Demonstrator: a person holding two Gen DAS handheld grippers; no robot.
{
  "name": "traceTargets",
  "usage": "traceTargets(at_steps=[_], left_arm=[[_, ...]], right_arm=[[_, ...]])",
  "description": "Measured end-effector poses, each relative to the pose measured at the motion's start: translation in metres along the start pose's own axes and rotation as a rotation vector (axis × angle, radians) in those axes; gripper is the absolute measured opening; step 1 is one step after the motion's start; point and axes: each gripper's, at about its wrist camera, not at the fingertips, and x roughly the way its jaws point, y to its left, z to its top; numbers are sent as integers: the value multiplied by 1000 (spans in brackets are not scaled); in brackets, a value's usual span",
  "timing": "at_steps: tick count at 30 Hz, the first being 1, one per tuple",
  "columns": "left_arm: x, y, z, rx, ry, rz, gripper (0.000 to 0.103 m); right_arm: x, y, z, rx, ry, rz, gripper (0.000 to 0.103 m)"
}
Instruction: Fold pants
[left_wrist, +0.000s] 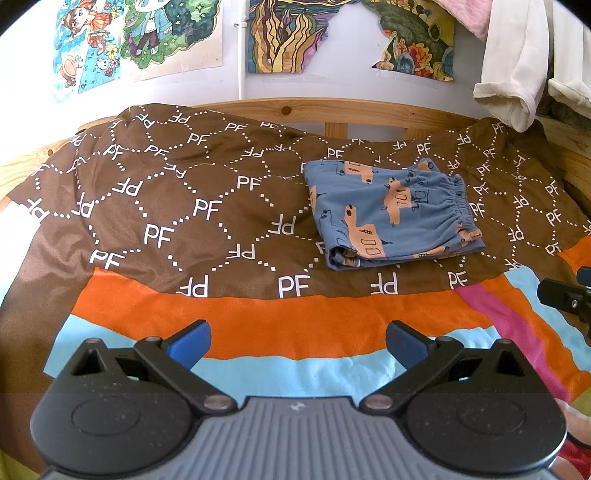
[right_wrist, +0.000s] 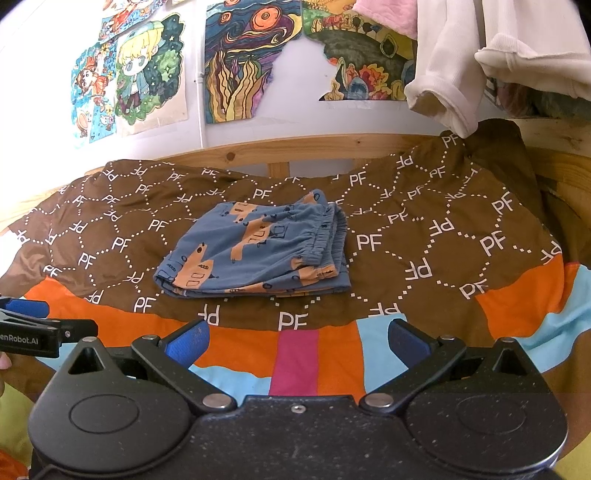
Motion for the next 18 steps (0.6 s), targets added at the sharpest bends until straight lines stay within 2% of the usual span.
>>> traceTargets(at_steps=[18], left_arm=[[1, 2, -1, 0, 5, 4, 103]], right_arm=[[-1, -1, 2, 0, -4, 2, 102]])
